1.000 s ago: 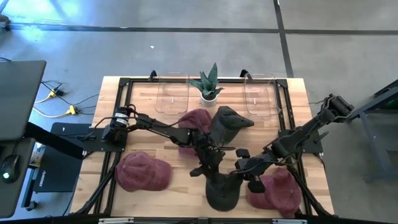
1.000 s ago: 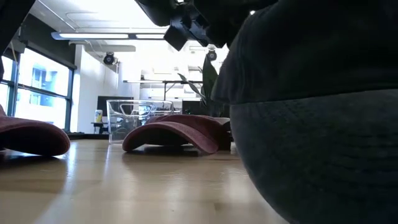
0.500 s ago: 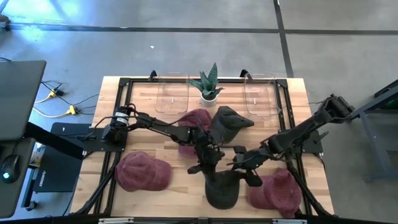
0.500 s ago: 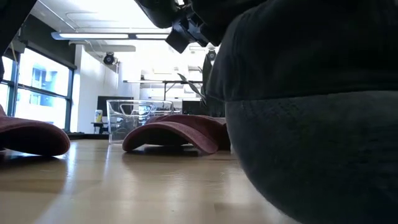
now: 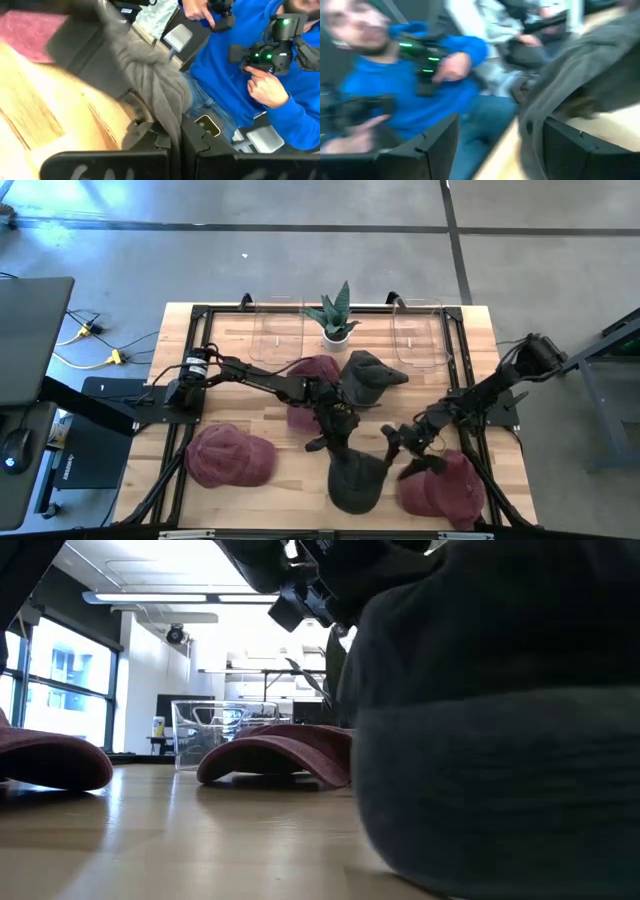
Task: Pick & Place hat
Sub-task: Put the bottom black cap into the left transparent bin
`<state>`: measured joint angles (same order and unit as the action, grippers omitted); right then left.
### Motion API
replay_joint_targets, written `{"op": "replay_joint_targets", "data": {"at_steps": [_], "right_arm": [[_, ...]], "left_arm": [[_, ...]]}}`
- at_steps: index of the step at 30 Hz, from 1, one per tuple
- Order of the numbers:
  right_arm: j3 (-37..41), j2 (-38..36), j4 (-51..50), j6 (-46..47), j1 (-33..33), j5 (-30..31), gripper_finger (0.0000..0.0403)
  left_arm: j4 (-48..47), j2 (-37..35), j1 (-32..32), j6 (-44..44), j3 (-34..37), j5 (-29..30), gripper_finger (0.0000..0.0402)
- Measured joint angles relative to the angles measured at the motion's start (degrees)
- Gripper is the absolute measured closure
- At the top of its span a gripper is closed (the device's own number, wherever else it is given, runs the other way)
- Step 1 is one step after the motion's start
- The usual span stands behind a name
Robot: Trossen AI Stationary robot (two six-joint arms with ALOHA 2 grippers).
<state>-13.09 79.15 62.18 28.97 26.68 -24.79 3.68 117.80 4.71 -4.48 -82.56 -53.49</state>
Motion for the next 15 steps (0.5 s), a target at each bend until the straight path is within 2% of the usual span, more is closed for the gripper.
{"op": "replay_joint_targets", "data": {"at_steps": [2, 4, 9, 11, 15], "right_arm": [[-0.6, -0.6, -0.8, 2.3, 0.0, -1.4, 0.0163], [-0.9, -0.8, -4.6, 3.1, 0.0, 0.3, 0.0166], [-1.1, -0.8, -18.2, -0.2, -0.1, 12.2, 0.0163], [-1.1, -0.7, -18.0, -2.4, -0.6, 12.2, 0.0163], [-1.2, -0.8, -11.1, -6.6, -1.3, 7.8, 0.0167]], "left_arm": [[1.1, 0.0, 0.1, 0.1, 0.0, -1.0, 0.0401], [2.8, 0.0, 0.2, 0.1, 0.0, -2.4, 0.0401], [5.2, 0.0, 0.2, 0.0, 0.0, -3.9, 0.0401], [5.8, 0.0, 0.2, -0.1, 0.0, -4.0, 0.0401], [6.5, 0.0, 0.1, -0.1, 0.0, -4.0, 0.0401]]}}
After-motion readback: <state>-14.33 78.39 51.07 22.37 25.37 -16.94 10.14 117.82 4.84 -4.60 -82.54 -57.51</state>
